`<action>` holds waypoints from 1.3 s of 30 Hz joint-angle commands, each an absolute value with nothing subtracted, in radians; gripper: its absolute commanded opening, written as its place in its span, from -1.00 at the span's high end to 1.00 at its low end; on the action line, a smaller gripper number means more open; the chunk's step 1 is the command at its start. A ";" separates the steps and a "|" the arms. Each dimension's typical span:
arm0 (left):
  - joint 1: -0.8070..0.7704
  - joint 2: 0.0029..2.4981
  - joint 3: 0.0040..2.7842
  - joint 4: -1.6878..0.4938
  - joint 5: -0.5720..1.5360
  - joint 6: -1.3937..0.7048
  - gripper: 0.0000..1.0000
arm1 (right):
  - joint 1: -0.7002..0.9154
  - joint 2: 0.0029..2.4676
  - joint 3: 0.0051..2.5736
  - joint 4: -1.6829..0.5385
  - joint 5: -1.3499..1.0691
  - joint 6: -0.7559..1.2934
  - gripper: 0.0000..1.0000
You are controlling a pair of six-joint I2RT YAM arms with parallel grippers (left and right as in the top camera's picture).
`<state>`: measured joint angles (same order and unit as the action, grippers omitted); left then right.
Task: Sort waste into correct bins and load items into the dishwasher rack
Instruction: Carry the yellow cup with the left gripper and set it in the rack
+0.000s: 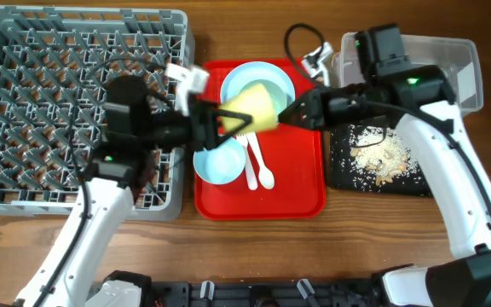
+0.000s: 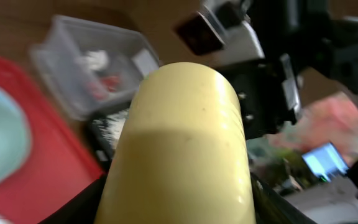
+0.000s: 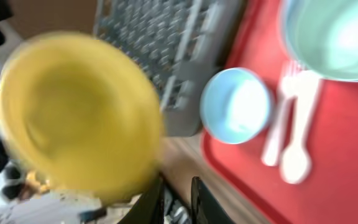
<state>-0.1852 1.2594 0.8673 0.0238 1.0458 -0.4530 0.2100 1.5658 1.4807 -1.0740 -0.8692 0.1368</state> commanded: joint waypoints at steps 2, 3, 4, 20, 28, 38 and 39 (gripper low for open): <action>-0.079 1.246 0.873 -0.051 0.986 -0.337 0.40 | 0.135 1.567 1.481 -1.103 -0.724 0.128 0.65; -0.059 1.242 0.873 -0.083 0.966 -0.320 0.41 | 0.125 1.567 1.481 -1.111 -0.697 0.120 0.65; -0.045 1.237 0.873 -0.112 0.947 -0.303 0.42 | 0.117 1.567 1.481 -1.120 -0.680 0.102 0.65; 0.218 1.026 1.024 -0.944 0.057 -0.240 0.78 | 0.089 1.511 1.511 -1.223 -0.307 0.078 0.63; 0.244 1.099 1.024 -1.015 -0.035 -0.242 0.77 | 0.089 1.511 1.511 -1.226 -0.307 0.082 0.63; 0.244 1.262 1.024 -1.034 -0.023 -0.242 0.77 | 0.089 1.511 1.511 -1.243 -0.307 0.082 0.63; 0.244 1.276 1.024 -1.036 -0.011 -0.242 0.77 | 0.089 1.511 1.511 -1.243 -0.308 0.082 0.64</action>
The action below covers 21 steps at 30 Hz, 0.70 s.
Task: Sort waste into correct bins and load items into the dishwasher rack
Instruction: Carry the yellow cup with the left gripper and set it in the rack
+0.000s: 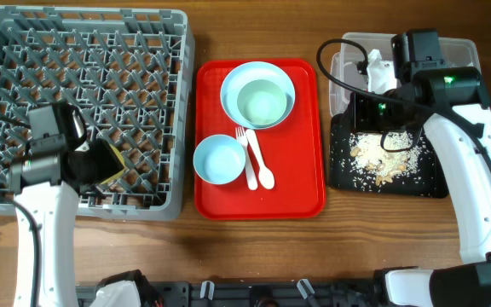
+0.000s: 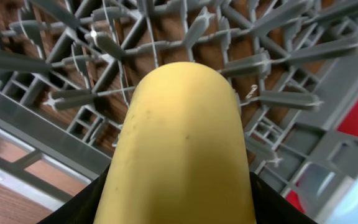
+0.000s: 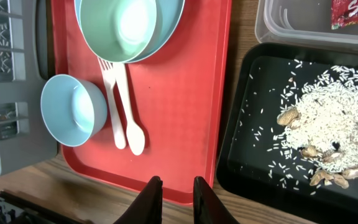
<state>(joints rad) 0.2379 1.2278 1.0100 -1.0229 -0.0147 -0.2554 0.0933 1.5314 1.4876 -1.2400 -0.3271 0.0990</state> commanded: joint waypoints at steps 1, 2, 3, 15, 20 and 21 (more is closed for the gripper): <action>0.244 1.288 1.024 -1.036 0.004 -0.242 0.77 | 0.089 1.511 1.511 -1.243 -0.307 0.082 0.63; 0.244 1.301 1.024 -1.036 0.017 -0.242 0.77 | 0.089 1.511 1.511 -1.243 -0.308 0.083 0.63; 0.244 1.313 1.024 -1.035 0.023 -0.242 0.77 | 0.089 1.511 1.511 -1.243 -0.308 0.084 0.63; 0.244 1.386 1.024 -1.029 0.025 -0.242 -0.47 | 0.089 1.511 1.511 -1.246 -0.308 0.086 0.63; 0.244 1.376 1.031 -1.012 0.025 -0.242 -1.00 | 0.089 1.511 1.511 -1.259 -0.308 0.085 0.63; 0.244 1.376 1.034 -1.012 0.025 -0.242 -1.00 | 0.089 1.511 1.511 -1.261 -0.308 0.085 0.63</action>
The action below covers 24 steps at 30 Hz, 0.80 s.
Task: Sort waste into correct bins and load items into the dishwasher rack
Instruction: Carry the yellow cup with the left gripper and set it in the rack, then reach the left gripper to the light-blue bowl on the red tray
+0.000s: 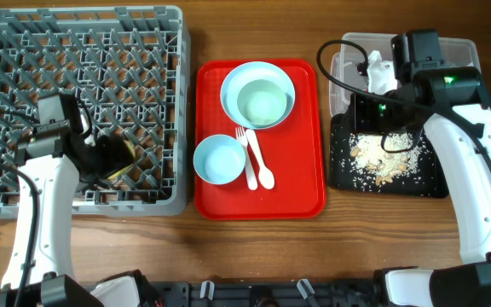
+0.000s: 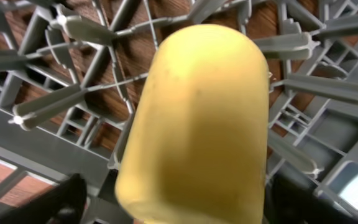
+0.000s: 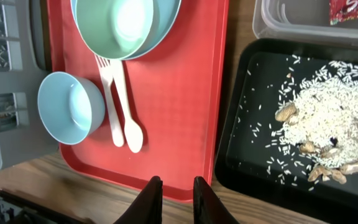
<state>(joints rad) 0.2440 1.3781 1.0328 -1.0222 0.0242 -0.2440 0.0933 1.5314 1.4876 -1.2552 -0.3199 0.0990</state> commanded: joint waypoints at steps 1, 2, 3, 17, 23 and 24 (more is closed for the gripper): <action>0.244 1.373 1.038 -1.011 0.025 -0.243 -1.00 | 0.089 1.511 1.511 -1.262 -0.308 0.085 0.63; 0.244 1.368 1.042 -1.011 0.026 -0.243 -1.00 | 0.089 1.511 1.511 -1.262 -0.308 0.085 0.63; 0.244 1.362 1.047 -1.011 0.026 -0.245 -1.00 | 0.089 1.511 1.511 -1.262 -0.308 0.085 0.63; 0.203 1.160 1.087 -1.056 0.194 -0.322 -1.00 | 0.089 1.511 1.511 -1.272 -0.308 0.086 0.66; 0.012 1.161 1.087 -0.973 0.190 -0.256 -1.00 | 0.089 1.510 1.511 -1.305 -0.234 0.151 0.65; -0.031 1.164 1.087 -0.943 0.190 -0.236 -1.00 | 0.089 1.510 1.511 -1.311 -0.199 0.178 0.65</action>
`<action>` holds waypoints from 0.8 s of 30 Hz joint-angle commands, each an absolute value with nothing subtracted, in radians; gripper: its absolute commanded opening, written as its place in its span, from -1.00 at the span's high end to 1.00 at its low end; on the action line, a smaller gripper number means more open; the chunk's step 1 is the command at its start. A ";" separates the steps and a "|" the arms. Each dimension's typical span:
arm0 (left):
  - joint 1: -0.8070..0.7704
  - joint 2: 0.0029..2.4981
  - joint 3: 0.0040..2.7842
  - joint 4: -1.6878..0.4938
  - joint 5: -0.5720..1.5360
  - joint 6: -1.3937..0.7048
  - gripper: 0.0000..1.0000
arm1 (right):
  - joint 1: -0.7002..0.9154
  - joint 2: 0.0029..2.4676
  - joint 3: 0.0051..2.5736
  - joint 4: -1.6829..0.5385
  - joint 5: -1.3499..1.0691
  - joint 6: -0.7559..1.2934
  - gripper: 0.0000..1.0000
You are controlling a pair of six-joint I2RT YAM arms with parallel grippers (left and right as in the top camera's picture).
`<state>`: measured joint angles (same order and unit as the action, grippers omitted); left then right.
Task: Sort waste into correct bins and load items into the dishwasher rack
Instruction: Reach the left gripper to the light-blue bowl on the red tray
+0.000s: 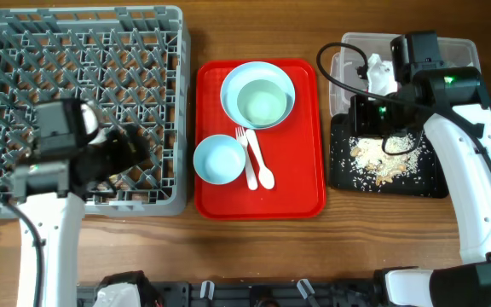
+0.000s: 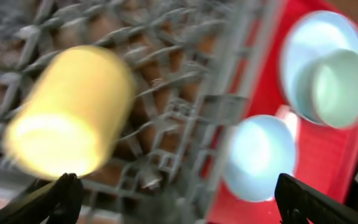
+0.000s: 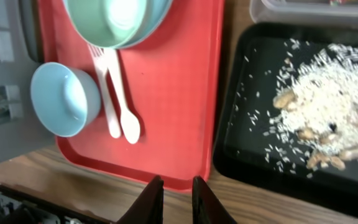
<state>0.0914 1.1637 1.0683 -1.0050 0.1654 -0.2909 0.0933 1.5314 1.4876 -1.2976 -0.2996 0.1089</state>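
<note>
A yellow cup [image 2: 64,115] lies on its side among the pins of the grey dishwasher rack [image 1: 75,51], near the rack's front right. My left gripper [image 1: 130,145] hangs above the rack's right edge, open, with nothing between its fingers and the cup off to its left. On the red tray [image 1: 297,170] a green bowl [image 1: 261,104] sits in a larger light-blue bowl. A small blue bowl [image 1: 218,159] and a white fork and spoon [image 1: 254,162] lie in front of them. My right gripper [image 3: 177,199] is shut and empty, over the seam between the red tray and the black tray.
A black tray [image 1: 343,175] holding rice and food scraps lies right of the red tray. Behind it stands a clear plastic bin [image 1: 459,60] with a wrapper inside. A black cable loops above the bin's left corner.
My left gripper has moved right, away from the yellow cup, which stays lying in the rack. The right arm has barely shifted.
The yellow cup was first held in my left gripper above the red tray, with the right gripper close by. Then the left held it over the rack's front right while the right arm stood over the black tray. Then the jaws were apart around it, and now the cup lies free.
</note>
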 commanded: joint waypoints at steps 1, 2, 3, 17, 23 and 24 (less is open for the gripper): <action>-0.072 1.169 1.087 -0.913 0.186 -0.226 -1.00 | 0.089 1.510 1.511 -1.312 -0.183 0.186 0.64; -0.109 1.176 1.087 -0.889 0.181 -0.218 -1.00 | 0.089 1.510 1.511 -1.313 -0.180 0.186 0.63; -0.143 1.186 1.087 -0.872 0.162 -0.218 -1.00 | 0.089 1.510 1.511 -1.313 -0.180 0.186 0.61; -0.284 1.439 1.084 -1.005 0.119 -0.356 -1.00 | 0.089 1.510 1.511 -1.325 -0.181 0.183 0.60; -0.284 1.504 1.070 -1.160 0.167 -0.355 -1.00 | 0.089 1.510 1.511 -1.325 -0.180 0.183 0.60; -0.284 1.506 1.064 -1.171 0.168 -0.356 -1.00 | 0.089 1.510 1.511 -1.325 -0.180 0.183 0.60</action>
<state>-0.2806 1.4826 1.0710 -1.1297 0.1345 -0.3393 0.0933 1.5314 1.4887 -1.3239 -0.1974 0.1677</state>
